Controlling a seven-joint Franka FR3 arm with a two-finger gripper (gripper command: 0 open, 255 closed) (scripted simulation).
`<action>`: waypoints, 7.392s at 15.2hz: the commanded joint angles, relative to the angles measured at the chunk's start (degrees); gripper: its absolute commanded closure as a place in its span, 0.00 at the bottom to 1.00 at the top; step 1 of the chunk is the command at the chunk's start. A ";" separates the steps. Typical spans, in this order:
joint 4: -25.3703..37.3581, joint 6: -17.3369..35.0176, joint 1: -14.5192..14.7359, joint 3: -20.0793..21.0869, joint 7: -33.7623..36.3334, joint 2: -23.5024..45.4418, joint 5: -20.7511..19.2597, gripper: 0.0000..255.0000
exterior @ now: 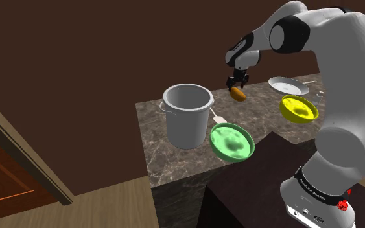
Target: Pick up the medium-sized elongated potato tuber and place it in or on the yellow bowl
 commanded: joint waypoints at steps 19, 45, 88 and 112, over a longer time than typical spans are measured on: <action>0.89 2.25 -0.70 0.62 -0.45 3.13 0.64 1.00; 1.44 -9.14 0.87 -1.73 0.68 -7.81 -2.03 1.00; -37.45 3.56 -12.34 -14.23 -26.49 -35.11 -5.86 1.00; -37.99 3.71 -12.02 -14.47 -26.25 -35.56 -6.13 0.00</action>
